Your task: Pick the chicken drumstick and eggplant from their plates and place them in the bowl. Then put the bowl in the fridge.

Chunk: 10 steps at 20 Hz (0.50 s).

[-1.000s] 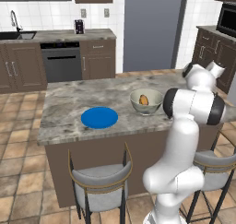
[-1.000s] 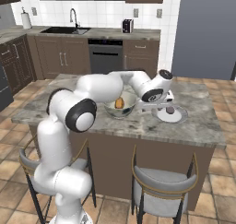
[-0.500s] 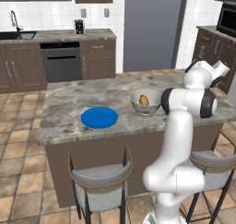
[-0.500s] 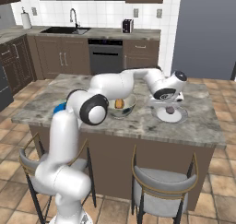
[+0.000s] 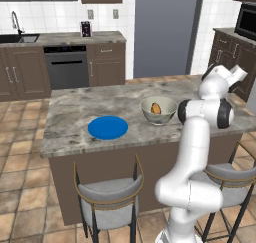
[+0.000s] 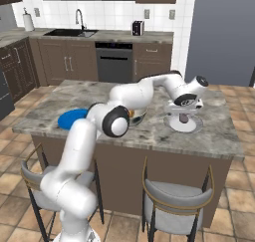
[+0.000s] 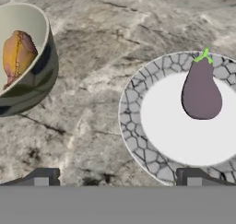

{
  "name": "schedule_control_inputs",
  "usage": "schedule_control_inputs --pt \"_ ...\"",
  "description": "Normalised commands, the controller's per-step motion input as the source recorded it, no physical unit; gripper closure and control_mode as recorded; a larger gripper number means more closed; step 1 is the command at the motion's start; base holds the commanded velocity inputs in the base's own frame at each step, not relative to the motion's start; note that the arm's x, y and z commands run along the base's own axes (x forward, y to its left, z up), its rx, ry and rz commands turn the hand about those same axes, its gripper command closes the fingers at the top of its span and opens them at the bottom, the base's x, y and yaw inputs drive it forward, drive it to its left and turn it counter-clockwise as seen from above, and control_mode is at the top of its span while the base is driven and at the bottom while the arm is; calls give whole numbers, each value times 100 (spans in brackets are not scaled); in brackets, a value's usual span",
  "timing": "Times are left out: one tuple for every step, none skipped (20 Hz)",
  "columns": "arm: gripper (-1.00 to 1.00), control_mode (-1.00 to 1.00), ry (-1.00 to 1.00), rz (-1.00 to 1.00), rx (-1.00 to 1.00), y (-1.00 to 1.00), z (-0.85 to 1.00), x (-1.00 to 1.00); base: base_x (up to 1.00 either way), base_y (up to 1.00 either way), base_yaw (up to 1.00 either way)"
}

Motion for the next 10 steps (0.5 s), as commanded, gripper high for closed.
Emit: schedule_control_inputs --pt "-100 -100 0 0 0 2 -34 27 0 0 0" --pt "-100 -100 0 0 0 1 -36 29 0 0 0" --pt "-100 -100 1 0 0 3 -36 27 0 0 0" --pt "-100 -100 2 0 0 3 -36 32 0 0 0" --pt "-100 -100 0 0 -2 0 -35 38 0 0 0" --pt "-100 -100 0 0 -4 0 -31 43 0 0 0" --pt "-100 -100 1 0 -8 -3 -29 44 0 0 0" --pt "-100 -100 1 0 -9 -4 -28 42 0 0 0" --pt "-100 -100 0 0 -8 0 -25 43 0 0 0" --pt "-100 -100 0 0 -9 0 -23 41 0 0 0"
